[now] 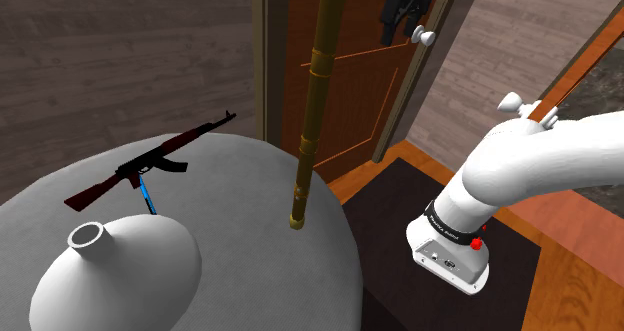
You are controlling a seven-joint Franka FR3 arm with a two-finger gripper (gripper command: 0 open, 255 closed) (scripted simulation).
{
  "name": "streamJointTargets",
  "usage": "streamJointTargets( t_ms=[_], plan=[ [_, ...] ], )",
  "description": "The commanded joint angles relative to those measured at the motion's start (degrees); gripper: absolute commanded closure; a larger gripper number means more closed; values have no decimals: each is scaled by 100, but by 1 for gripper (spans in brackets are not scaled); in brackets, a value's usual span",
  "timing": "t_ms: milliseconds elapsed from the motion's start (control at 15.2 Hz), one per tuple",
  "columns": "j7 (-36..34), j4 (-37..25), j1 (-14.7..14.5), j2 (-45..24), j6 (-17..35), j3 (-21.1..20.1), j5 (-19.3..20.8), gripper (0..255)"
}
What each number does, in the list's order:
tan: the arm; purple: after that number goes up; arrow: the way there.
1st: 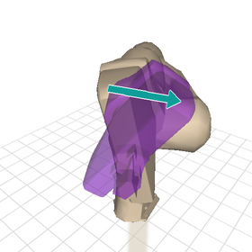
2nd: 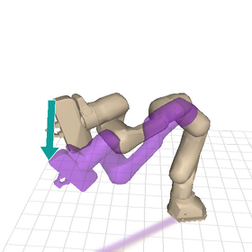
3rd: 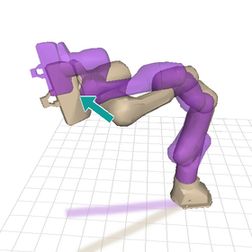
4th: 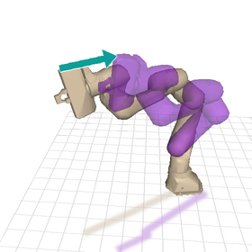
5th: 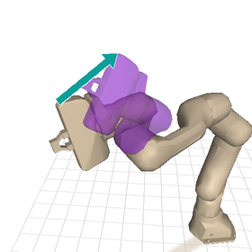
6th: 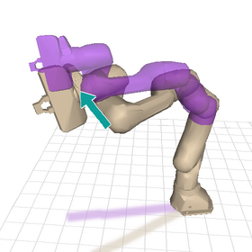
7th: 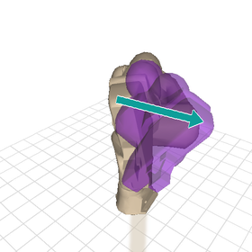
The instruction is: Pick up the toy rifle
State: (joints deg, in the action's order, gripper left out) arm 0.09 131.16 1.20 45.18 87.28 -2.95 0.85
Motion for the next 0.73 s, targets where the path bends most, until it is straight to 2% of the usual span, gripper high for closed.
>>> streamJointTargets(
  t_ms=[0, 660],
  plan=[
    [0, 0, 0, 0, 0, 0, 0, 0],
    [782, -1080, -544, -2076, 740, -459, 83, 0]
  ],
)
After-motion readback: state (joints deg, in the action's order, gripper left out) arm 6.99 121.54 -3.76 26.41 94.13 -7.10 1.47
